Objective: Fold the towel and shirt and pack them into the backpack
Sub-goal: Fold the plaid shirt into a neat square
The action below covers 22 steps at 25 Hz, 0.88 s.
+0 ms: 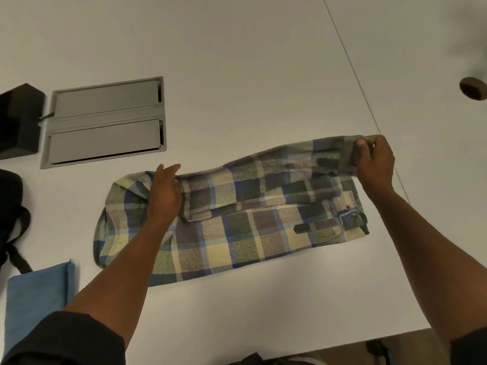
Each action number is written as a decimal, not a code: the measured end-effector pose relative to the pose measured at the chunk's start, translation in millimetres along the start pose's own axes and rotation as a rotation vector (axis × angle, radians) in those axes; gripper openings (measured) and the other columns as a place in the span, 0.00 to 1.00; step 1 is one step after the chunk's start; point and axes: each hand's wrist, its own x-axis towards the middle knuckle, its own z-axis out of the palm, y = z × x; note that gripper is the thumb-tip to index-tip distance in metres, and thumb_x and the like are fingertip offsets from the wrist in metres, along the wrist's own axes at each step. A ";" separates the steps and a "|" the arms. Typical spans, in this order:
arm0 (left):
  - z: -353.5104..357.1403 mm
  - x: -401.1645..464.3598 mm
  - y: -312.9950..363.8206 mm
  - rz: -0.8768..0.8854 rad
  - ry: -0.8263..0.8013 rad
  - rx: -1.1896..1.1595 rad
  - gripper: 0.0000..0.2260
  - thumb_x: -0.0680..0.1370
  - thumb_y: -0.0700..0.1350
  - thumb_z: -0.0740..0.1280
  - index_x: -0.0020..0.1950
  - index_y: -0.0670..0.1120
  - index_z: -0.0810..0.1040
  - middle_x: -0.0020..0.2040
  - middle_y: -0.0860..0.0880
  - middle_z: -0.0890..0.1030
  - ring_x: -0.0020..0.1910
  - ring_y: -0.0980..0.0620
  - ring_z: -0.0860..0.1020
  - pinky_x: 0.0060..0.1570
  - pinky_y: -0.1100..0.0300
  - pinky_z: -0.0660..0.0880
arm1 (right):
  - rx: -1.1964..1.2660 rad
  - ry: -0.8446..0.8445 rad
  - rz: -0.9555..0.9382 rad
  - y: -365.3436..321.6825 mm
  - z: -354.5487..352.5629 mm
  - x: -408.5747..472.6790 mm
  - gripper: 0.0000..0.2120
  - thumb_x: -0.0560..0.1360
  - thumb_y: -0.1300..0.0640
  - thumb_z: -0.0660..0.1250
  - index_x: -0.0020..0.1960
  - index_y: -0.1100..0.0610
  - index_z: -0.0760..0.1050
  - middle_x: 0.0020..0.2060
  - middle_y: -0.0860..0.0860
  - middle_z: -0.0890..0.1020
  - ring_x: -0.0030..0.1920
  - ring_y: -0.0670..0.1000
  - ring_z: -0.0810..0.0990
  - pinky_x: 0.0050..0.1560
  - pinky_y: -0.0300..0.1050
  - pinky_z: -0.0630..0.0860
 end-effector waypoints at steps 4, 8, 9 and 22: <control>-3.3 -5.5 4.8 0.054 0.046 0.179 0.31 0.79 0.37 0.62 0.80 0.44 0.55 0.80 0.43 0.55 0.80 0.42 0.50 0.77 0.45 0.53 | -0.004 0.002 0.139 -1.9 4.0 19.9 0.12 0.80 0.54 0.63 0.57 0.61 0.76 0.49 0.53 0.78 0.47 0.49 0.76 0.42 0.35 0.70; 8.6 -34.9 4.0 0.163 -0.139 0.322 0.33 0.81 0.56 0.63 0.81 0.50 0.52 0.81 0.47 0.52 0.80 0.44 0.51 0.75 0.44 0.52 | -0.059 -0.113 0.267 11.0 15.1 36.2 0.11 0.79 0.54 0.65 0.54 0.61 0.79 0.48 0.59 0.82 0.46 0.57 0.80 0.50 0.49 0.79; 13.7 -42.0 -1.6 0.209 -0.226 0.384 0.33 0.79 0.59 0.64 0.80 0.50 0.55 0.81 0.47 0.54 0.79 0.44 0.52 0.74 0.43 0.52 | -0.058 -0.129 0.291 14.2 17.5 37.7 0.11 0.79 0.53 0.66 0.54 0.61 0.80 0.47 0.59 0.82 0.47 0.58 0.81 0.53 0.52 0.80; -18.6 -49.4 -2.8 0.270 -0.101 0.187 0.04 0.76 0.41 0.69 0.46 0.45 0.74 0.56 0.47 0.80 0.50 0.55 0.72 0.49 0.54 0.73 | -0.077 -0.137 0.235 27.7 10.6 40.2 0.11 0.78 0.53 0.67 0.53 0.60 0.80 0.45 0.57 0.81 0.45 0.56 0.79 0.46 0.47 0.75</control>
